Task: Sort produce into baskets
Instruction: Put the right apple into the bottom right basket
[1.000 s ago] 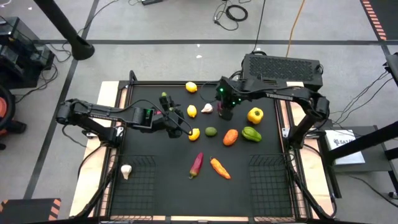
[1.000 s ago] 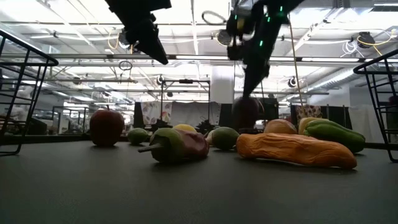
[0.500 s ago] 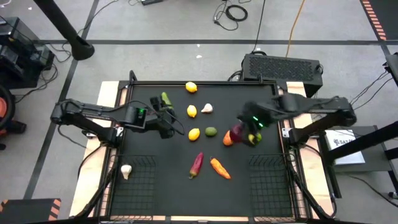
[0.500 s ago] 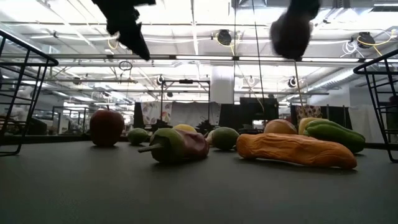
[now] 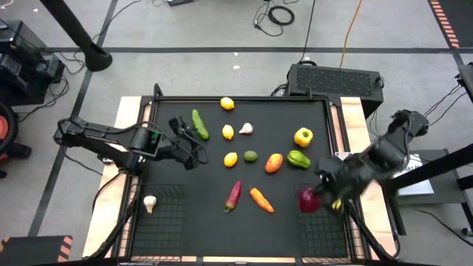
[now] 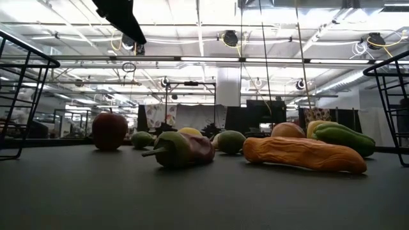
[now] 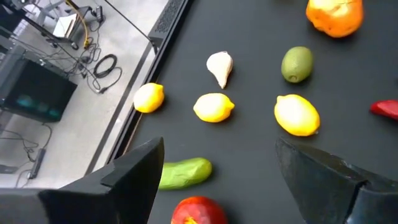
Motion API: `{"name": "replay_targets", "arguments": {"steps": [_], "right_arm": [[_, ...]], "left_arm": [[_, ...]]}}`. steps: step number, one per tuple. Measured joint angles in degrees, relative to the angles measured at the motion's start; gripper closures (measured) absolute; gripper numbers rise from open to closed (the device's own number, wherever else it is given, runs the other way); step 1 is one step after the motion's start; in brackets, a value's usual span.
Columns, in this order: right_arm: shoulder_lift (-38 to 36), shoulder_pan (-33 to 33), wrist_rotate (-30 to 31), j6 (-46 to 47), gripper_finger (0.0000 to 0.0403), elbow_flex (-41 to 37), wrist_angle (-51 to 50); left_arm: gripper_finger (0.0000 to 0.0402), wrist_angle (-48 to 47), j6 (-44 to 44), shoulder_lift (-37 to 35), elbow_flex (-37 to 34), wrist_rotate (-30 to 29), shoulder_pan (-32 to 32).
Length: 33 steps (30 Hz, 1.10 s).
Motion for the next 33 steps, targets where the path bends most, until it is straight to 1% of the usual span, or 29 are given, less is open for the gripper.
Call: {"name": "replay_targets", "arguments": {"steps": [5,9,17,27,33], "right_arm": [[6.3,6.8,5.5,9.5,0.0402,0.0,-9.5],[11.8,9.0,9.8,12.3,0.0402,0.0,-10.7],[22.2,9.0,10.6,14.5,0.0402,0.0,-12.2],[29.7,9.0,10.7,21.0,0.0402,0.0,-12.8],[33.2,8.9,10.8,23.6,0.0376,0.0,-12.8]], "left_arm": [[0.0089,0.0,-0.9,0.0,0.0,0.0,-0.1],[0.0089,0.6,-0.9,0.0,-0.3,0.0,-0.1],[0.0089,2.2,-0.4,0.0,-2.0,0.0,-0.1],[0.0089,2.2,0.7,0.0,-2.1,0.0,-0.1],[0.0089,2.2,1.0,0.0,-2.1,0.0,-0.1]]}}
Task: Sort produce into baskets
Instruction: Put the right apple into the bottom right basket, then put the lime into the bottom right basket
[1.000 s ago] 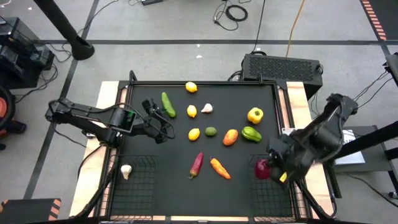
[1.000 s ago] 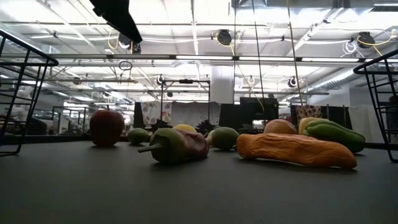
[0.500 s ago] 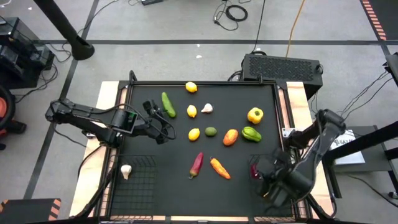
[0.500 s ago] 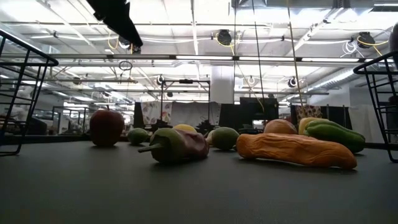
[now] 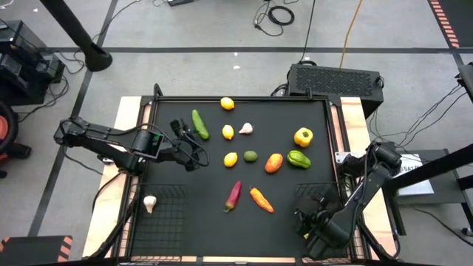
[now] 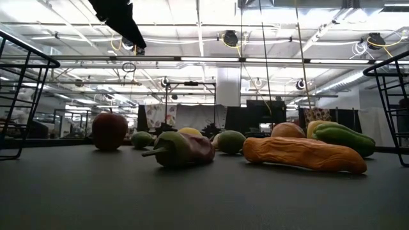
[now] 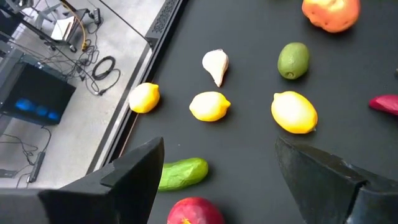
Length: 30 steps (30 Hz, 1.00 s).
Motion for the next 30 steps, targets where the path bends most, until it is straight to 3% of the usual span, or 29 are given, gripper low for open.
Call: {"name": "replay_targets", "arguments": {"steps": [14,18,25,30], "right_arm": [[-3.2,-0.1,1.9,1.7,0.0279,3.1,-2.9],[-6.8,-0.3,7.7,2.4,0.027,5.6,-2.9],[-11.5,-3.0,25.7,2.3,0.0268,7.0,-2.9],[-12.3,-11.0,27.4,-4.8,0.0268,7.0,-2.9]], "left_arm": [[0.0089,0.0,0.2,0.0,0.0,0.0,0.0],[0.0089,0.0,0.2,0.0,0.0,0.0,0.0],[0.0089,1.0,2.7,0.0,0.0,0.0,0.2],[0.0089,2.4,3.5,0.0,0.0,0.0,0.2]]}}
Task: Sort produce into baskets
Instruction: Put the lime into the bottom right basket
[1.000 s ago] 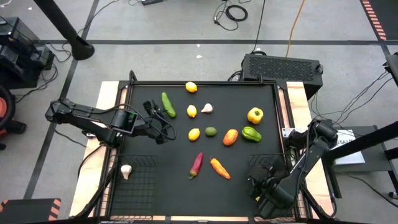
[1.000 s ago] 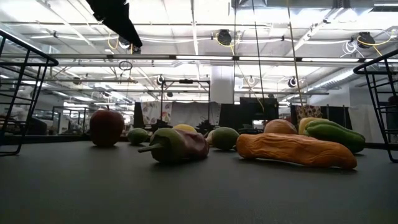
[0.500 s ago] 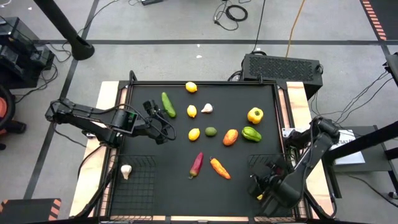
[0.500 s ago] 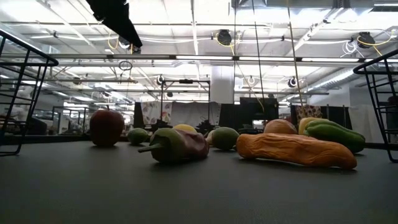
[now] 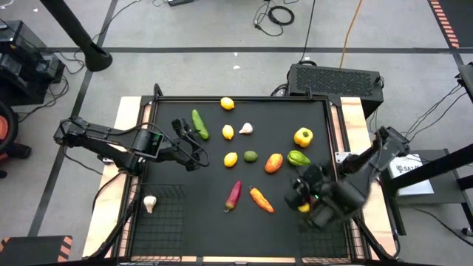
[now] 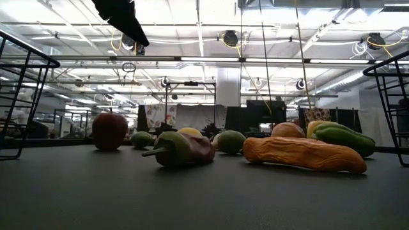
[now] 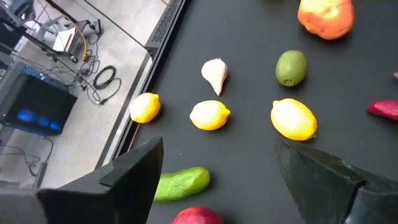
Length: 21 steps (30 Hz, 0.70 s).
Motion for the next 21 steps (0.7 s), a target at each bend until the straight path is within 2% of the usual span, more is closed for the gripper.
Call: {"name": "replay_targets", "arguments": {"steps": [4,9,12,16,21], "right_arm": [[0.0,-9.1,-2.9,-10.6,0.0268,0.0,1.0],[0.0,-19.0,-5.6,-28.1,0.0268,0.0,4.8],[0.0,-24.4,-6.8,-34.8,0.0268,0.0,4.6],[0.0,-29.7,-6.8,-36.4,0.0268,-0.2,5.1],[0.0,-30.9,-4.9,-35.0,0.0268,-4.6,15.1]], "left_arm": [[0.0089,-0.1,1.3,0.0,0.0,-0.1,0.0],[0.0089,-0.2,2.3,0.0,0.0,-1.6,0.0],[0.0089,-0.3,2.4,0.0,0.0,-1.6,0.0],[0.0089,-0.4,2.4,0.0,0.0,-1.6,0.0],[0.0089,-0.4,2.3,0.0,0.0,-1.6,0.0]]}}
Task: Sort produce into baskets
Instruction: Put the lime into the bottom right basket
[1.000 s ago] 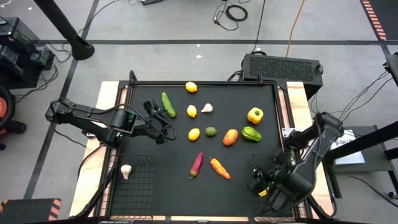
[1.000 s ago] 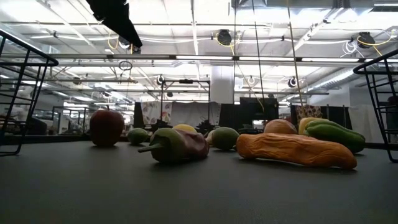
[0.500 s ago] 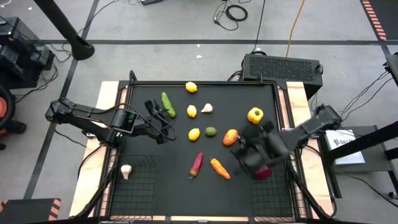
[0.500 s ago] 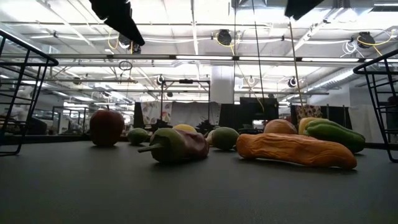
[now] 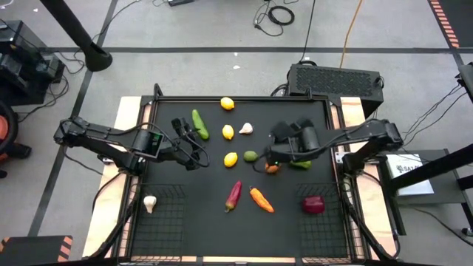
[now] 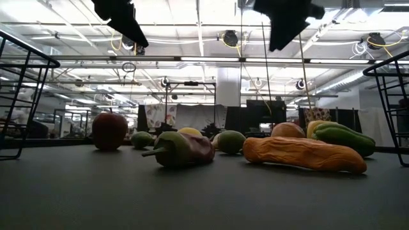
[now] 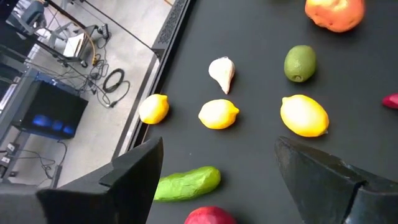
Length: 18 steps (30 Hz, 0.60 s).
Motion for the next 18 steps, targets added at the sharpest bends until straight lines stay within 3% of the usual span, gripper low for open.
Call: {"name": "replay_targets", "arguments": {"steps": [7,11,18], "right_arm": [[0.1,-1.0,-1.3,-15.5,0.0268,-5.4,20.7],[0.1,-1.4,-5.1,-17.5,0.0268,-5.3,22.3],[3.2,-0.9,-2.5,-24.1,0.0268,-5.4,26.9]], "left_arm": [[0.0089,0.0,0.0,0.0,0.0,0.0,0.0],[0.0089,0.3,0.0,0.0,0.0,0.0,0.0],[0.0089,4.7,0.3,0.0,0.0,-2.3,0.0]]}}
